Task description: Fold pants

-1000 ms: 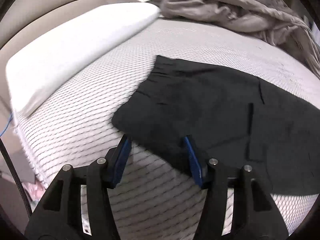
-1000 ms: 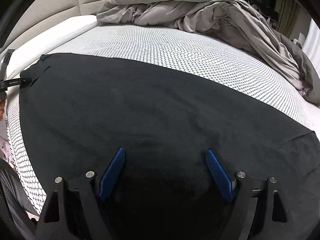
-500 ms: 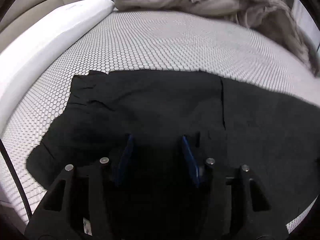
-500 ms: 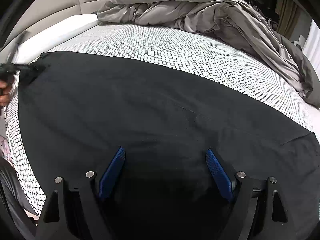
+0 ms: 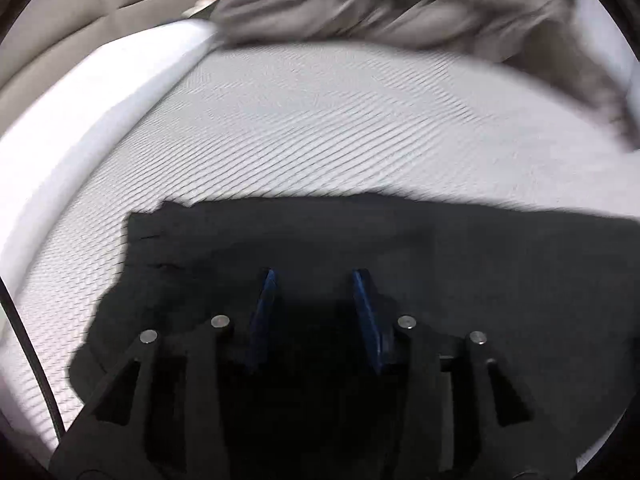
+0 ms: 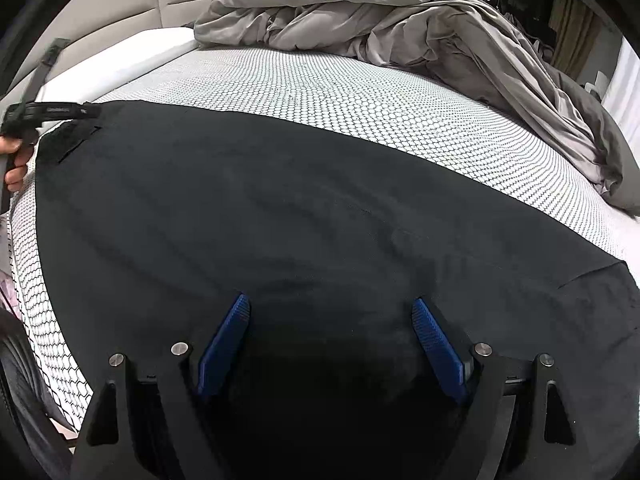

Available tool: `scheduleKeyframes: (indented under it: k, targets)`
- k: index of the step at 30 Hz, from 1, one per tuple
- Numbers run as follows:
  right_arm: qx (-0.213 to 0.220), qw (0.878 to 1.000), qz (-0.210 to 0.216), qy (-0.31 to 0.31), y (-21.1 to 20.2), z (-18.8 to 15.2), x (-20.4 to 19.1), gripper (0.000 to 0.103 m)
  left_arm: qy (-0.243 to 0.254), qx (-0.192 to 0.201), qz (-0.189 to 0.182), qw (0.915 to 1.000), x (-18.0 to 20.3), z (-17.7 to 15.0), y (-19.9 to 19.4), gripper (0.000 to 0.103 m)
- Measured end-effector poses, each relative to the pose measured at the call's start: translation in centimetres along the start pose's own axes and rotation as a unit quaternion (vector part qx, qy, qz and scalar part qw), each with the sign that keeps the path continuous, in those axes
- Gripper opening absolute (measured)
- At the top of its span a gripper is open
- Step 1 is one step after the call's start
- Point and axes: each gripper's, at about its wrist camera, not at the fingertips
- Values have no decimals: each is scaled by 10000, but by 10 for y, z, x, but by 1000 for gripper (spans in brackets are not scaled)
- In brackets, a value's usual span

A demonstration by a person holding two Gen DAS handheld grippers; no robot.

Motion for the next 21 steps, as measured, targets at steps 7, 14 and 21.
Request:
scheduleKeyframes:
  k: [7, 14, 21]
  targets:
    - [0, 10000, 3, 16, 1, 1, 1, 86, -710, 520, 94, 9961, -7, -3, -37, 40]
    - [-20, 10000, 8, 47, 2, 4, 2, 86, 807, 445, -1744, 9803, 126, 3, -47, 70]
    - [-46, 10000, -11, -42, -1, 2, 8, 86, 1019, 31, -933, 9904, 171, -5, -17, 75]
Point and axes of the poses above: each gripper's, at about its wrist camera, not at the fingertips, and y roughly the way its jaws point, x to its right, z to its top, and after that the axes turned 4 degrees about -z, right-handed
